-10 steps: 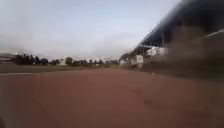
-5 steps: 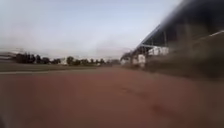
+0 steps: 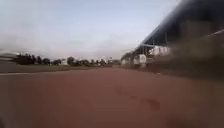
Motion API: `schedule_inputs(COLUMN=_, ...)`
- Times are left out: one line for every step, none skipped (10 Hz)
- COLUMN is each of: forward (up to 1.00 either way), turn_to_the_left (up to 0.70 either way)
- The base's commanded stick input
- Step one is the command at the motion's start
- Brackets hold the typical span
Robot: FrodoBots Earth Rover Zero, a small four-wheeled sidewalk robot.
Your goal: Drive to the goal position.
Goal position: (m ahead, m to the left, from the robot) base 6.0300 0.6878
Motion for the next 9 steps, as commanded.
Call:
schedule_inputs(forward=0.7, turn_to_the_left=0.0)
schedule_inputs(forward=0.7, turn_to_the_left=0.0)
schedule_inputs(forward=0.7, turn_to_the_left=0.0)
schedule_inputs(forward=0.7, turn_to_the_left=0.0)
schedule_inputs(forward=0.7, turn_to_the_left=0.0)
schedule_inputs(forward=0.7, turn_to_the_left=0.0)
schedule_inputs(forward=0.7, turn_to_the_left=0.0)
schedule_inputs(forward=0.7, turn_to_the_left=0.0)
schedule_inputs(forward=0.7, turn_to_the_left=0.0)
